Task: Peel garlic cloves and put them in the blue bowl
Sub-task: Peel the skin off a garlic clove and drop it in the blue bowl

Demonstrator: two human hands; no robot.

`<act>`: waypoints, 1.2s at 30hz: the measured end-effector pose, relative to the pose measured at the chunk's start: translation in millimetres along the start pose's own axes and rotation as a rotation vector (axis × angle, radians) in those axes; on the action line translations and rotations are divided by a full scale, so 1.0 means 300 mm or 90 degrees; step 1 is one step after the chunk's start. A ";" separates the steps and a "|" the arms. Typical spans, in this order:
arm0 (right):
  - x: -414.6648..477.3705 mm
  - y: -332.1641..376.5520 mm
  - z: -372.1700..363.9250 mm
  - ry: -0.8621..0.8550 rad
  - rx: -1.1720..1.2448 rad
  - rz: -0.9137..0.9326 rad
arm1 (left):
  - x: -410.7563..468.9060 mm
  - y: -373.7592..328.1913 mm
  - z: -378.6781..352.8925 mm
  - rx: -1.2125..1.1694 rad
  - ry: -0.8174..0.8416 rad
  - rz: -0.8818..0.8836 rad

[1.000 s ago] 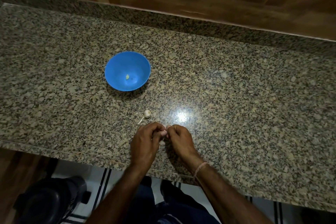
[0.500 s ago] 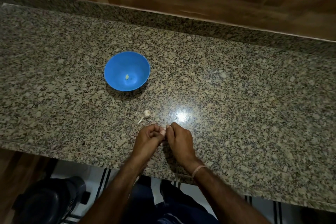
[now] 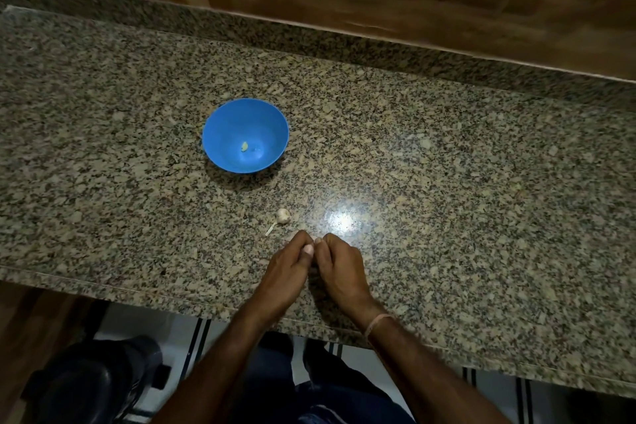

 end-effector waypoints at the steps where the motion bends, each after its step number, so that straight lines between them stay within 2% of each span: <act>1: 0.001 0.002 -0.001 0.004 0.008 0.001 | 0.002 0.003 0.004 -0.024 0.002 0.008; 7: -0.002 0.037 -0.013 0.068 0.235 -0.131 | 0.012 0.062 0.052 -0.163 -0.077 0.051; 11: -0.018 0.057 -0.022 0.104 0.377 -0.146 | 0.027 0.067 0.092 -0.219 -0.105 0.074; 15: -0.028 0.086 -0.029 0.047 0.327 -0.153 | 0.029 0.062 0.110 -0.280 -0.077 0.086; 20: -0.042 0.083 -0.052 0.010 0.274 -0.153 | 0.032 0.070 0.123 -0.285 -0.064 0.097; 23: -0.054 0.083 -0.057 -0.045 0.190 -0.128 | 0.042 0.084 0.129 -0.192 -0.065 0.061; 27: -0.049 0.087 -0.055 -0.087 0.117 -0.114 | 0.045 0.077 0.130 0.016 -0.093 -0.042; 29: -0.037 0.089 -0.049 -0.080 0.117 -0.139 | 0.044 0.056 0.128 0.038 -0.115 -0.086; 32: -0.013 0.091 -0.020 -0.027 0.283 -0.232 | 0.048 0.034 0.129 -0.015 -0.100 -0.086; 34: -0.007 0.098 -0.002 0.020 0.376 -0.240 | 0.055 0.031 0.129 -0.129 -0.094 -0.041; 36: 0.004 0.081 0.002 -0.001 0.302 -0.188 | 0.059 0.026 0.126 -0.278 -0.095 0.032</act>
Point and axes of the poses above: each hand's wrist, its own x-axis towards the middle knuckle, its own z-axis out of the back of the hand, y = z × x, the point moved 1 cm from there along x, towards the middle knuckle, and after that the axes turned 12 degrees about -x, right-handed, at the moved point
